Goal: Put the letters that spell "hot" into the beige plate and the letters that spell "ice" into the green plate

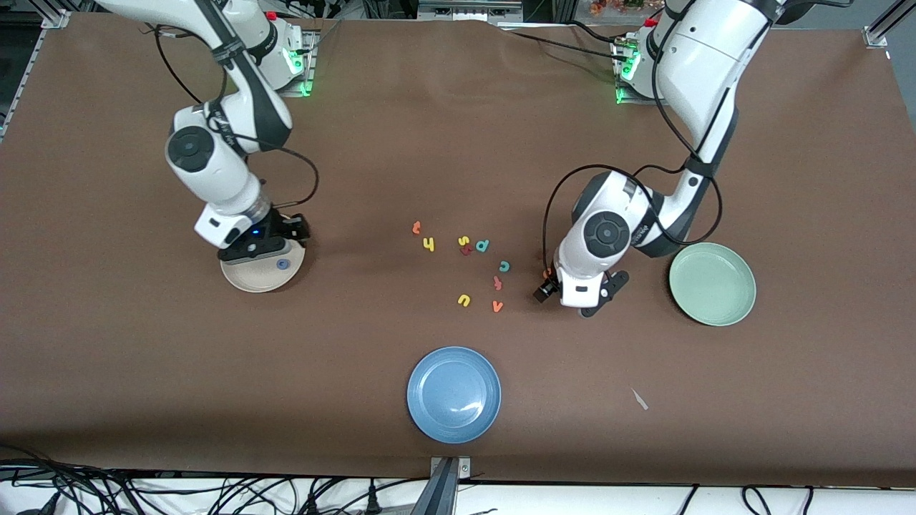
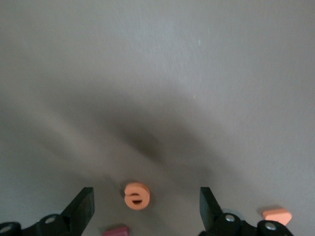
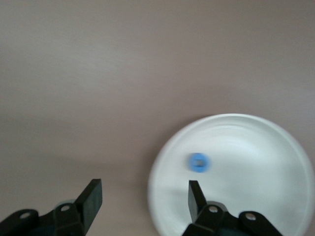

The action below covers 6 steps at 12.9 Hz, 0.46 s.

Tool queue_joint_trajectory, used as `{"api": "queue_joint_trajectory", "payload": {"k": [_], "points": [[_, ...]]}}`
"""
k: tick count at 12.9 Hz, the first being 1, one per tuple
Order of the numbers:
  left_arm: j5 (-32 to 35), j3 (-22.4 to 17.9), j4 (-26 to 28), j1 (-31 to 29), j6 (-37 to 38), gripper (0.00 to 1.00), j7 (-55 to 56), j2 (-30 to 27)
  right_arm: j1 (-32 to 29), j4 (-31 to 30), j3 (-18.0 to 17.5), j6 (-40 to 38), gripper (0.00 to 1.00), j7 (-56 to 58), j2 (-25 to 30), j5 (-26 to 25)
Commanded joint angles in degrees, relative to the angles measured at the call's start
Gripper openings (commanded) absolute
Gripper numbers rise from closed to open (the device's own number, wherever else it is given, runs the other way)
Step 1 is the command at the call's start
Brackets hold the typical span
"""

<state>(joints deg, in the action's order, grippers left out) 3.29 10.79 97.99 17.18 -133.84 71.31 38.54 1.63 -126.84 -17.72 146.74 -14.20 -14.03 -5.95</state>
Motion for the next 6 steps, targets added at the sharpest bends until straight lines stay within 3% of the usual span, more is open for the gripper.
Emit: {"api": "queue_joint_trajectory", "payload": {"k": [1,3,6], "points": [[-1.18,-0.69,4.91,1.10,-4.49,0.94,-0.73,-1.36,5.29,4.57,-2.49,-0.58,0.80,-14.66,-3.98,0.59],[-1.18,-0.60,5.63,1.28,-4.76,0.72,-1.96,-1.45,10.39,7.56,-2.67,-0.40,0.81,-23.46,-6.61,-0.55],[-1.18,-0.69,5.72,1.10,-4.68,0.59,-3.37,-1.28,14.88,8.63,-2.67,0.21,0.82,-37.07,-10.13,-9.57]]}}
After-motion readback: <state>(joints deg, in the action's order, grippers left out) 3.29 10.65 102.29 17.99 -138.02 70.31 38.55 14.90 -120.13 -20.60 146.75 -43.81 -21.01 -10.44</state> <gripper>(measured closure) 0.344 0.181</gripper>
